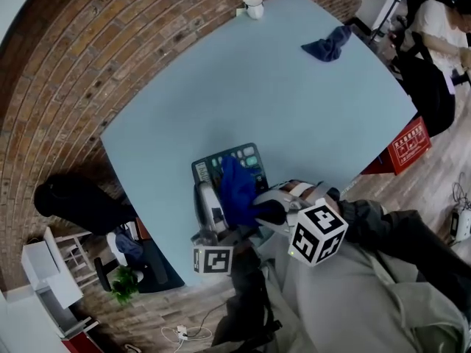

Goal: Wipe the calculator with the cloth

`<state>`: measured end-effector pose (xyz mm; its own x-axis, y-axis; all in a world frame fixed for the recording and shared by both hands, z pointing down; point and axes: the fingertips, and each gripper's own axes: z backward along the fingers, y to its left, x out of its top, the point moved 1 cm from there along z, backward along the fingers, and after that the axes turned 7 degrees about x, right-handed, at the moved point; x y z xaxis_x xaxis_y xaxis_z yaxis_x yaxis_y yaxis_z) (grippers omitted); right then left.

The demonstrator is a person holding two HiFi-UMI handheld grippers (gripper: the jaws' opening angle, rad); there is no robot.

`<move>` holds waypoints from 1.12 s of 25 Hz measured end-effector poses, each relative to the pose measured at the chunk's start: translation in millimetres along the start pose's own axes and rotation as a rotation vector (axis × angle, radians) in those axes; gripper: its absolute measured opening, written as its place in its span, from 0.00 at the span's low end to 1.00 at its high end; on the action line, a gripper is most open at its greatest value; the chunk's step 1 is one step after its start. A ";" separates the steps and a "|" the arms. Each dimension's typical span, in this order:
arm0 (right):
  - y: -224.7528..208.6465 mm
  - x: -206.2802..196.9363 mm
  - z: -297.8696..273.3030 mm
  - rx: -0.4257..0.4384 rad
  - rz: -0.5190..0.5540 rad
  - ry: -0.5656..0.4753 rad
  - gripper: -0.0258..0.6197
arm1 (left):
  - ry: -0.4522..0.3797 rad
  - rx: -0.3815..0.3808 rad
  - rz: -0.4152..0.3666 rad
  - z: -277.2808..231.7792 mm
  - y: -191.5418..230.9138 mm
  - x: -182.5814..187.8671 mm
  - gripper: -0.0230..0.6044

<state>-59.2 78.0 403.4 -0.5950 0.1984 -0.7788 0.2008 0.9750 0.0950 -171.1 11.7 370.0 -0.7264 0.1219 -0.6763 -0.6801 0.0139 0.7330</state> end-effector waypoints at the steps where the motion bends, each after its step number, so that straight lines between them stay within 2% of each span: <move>1: -5.7 -4.6 7.3 -0.007 -0.034 -0.014 0.15 | -0.015 -0.009 0.018 1.8 0.9 6.1 0.11; 3: -32.3 -10.6 26.8 -0.075 -0.100 -0.048 0.15 | -0.026 -0.038 0.023 3.4 -1.1 15.7 0.12; 5: -71.8 -13.1 49.3 -0.216 -0.132 -0.073 0.15 | -0.018 -0.064 0.037 4.2 -2.5 18.8 0.12; 7: -108.5 -11.5 67.1 -0.357 -0.139 -0.113 0.15 | -0.019 -0.087 0.097 4.8 -4.0 17.0 0.12; 9: -124.1 -10.4 72.7 -0.409 -0.124 -0.128 0.15 | -0.032 -0.105 0.196 2.7 -8.7 13.4 0.12; 11: -110.6 -10.3 69.2 -0.355 -0.111 -0.118 0.15 | -0.050 -0.097 0.266 2.1 -6.3 12.7 0.12; 15: -40.3 -6.6 51.4 -0.081 -0.152 -0.158 0.15 | -0.094 -0.075 0.336 4.8 9.7 23.5 0.11; 16: -28.2 -6.0 47.1 -0.035 -0.148 -0.154 0.15 | -0.100 -0.085 0.355 4.7 10.7 25.4 0.11; 18: -26.4 -7.5 43.1 -0.026 -0.120 -0.135 0.15 | -0.108 -0.122 0.397 3.5 7.6 26.6 0.11; 20: -49.7 -11.1 48.9 -0.097 -0.101 -0.128 0.15 | -0.119 -0.145 0.443 2.6 5.1 26.0 0.12; 24: -106.6 -6.3 72.3 -0.300 -0.056 -0.149 0.15 | -0.099 -0.166 0.497 2.5 2.8 21.5 0.12; 28: -136.1 12.7 89.5 -0.473 -0.003 -0.246 0.15 | -0.068 -0.191 0.538 3.6 -5.6 10.5 0.12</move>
<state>-24.4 -61.1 325.1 -0.3835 0.2213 -0.8966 -0.2071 0.9255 0.3170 -174.6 16.5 359.1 -0.9715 0.1261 -0.2005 -0.2265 -0.2465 0.9423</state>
